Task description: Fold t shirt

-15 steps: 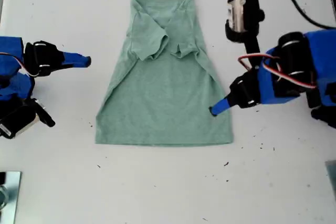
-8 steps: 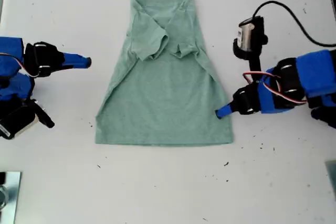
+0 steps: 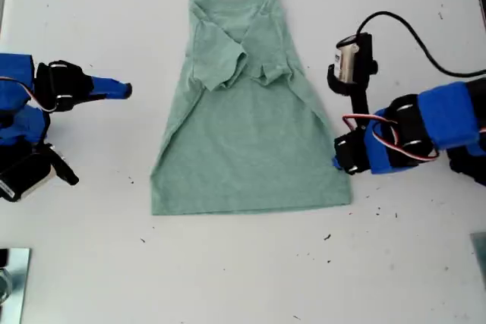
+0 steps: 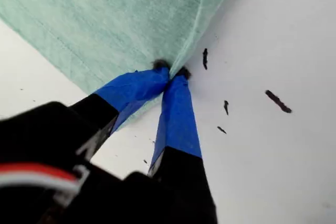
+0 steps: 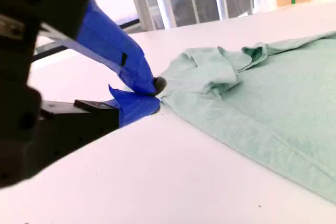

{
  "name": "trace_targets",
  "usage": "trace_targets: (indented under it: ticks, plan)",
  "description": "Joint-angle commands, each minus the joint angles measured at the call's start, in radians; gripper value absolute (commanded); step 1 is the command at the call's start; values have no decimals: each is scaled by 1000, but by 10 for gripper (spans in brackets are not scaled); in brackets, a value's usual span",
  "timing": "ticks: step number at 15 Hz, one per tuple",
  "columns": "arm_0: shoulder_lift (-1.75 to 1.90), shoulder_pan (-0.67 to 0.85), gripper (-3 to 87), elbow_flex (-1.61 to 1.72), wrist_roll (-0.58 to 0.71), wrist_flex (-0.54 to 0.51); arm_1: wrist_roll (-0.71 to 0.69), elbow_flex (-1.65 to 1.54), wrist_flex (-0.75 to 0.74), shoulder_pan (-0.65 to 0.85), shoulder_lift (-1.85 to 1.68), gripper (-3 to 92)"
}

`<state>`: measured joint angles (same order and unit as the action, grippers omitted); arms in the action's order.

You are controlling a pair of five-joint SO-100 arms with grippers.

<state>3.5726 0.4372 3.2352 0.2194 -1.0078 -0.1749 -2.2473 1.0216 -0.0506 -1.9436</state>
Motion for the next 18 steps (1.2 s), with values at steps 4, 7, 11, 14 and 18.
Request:
trace_targets:
  ticks: [4,7,11,14,18]
  plan:
    - [12,-11,-3,12,15,-5,-58,471,499,28,-69,-2]
    - [14,-9,-3,12,21,-5,-103,940,489,34,265,-2]
    - [14,-8,-3,12,21,-5,-121,997,313,40,426,56]
    - [14,-9,-3,12,21,-5,-117,939,233,20,430,237]
    - [15,-12,-3,12,21,-6,-153,1012,376,20,380,268]
